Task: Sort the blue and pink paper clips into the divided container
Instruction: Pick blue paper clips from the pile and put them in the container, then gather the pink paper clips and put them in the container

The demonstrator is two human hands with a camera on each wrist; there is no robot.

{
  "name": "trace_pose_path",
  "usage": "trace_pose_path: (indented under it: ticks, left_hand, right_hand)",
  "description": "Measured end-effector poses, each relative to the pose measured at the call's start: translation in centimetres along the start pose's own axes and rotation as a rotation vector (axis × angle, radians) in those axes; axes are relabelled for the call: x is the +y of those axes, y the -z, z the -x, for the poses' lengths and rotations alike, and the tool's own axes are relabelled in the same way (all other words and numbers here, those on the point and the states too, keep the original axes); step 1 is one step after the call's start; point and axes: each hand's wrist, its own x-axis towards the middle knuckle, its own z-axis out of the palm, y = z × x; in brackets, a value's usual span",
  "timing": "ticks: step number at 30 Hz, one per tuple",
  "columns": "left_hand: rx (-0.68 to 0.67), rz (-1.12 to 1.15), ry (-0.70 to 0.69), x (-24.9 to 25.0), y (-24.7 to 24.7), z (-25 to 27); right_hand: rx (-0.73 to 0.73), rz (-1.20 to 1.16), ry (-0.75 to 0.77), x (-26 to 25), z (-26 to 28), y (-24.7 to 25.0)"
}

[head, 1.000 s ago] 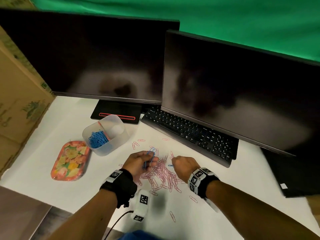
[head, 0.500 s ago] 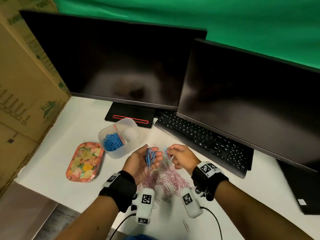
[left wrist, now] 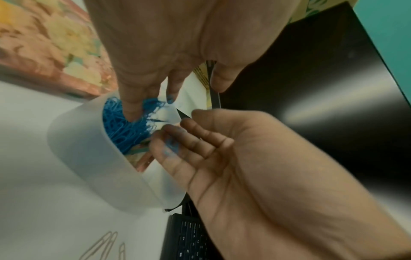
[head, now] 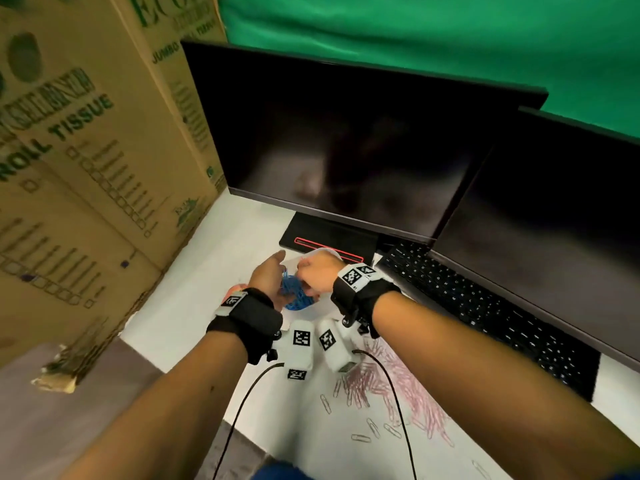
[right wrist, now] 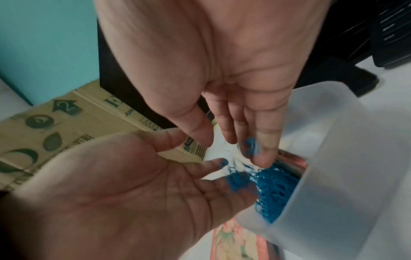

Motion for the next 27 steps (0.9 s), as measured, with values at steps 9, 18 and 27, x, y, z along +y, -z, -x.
trace_pose_path:
  ticks: [9, 18, 27]
  left_hand:
    - [-0.057, -0.423, -0.365, -2.5, 0.0, 1.9]
    - [-0.367, -1.567, -0.478, -12.1, -3.7, -0.3]
    - [-0.494, -2.049, -0.628, -14.0, -6.6, -3.3]
  right_hand:
    - [0.315, 0.164, -0.173, 13.2, 5.8, 7.3]
    - [0.050, 0.569, -0.144, 19.3, 6.9, 3.5]
    - [-0.147, 0.706, 0.195, 21.7, 13.3, 0.0]
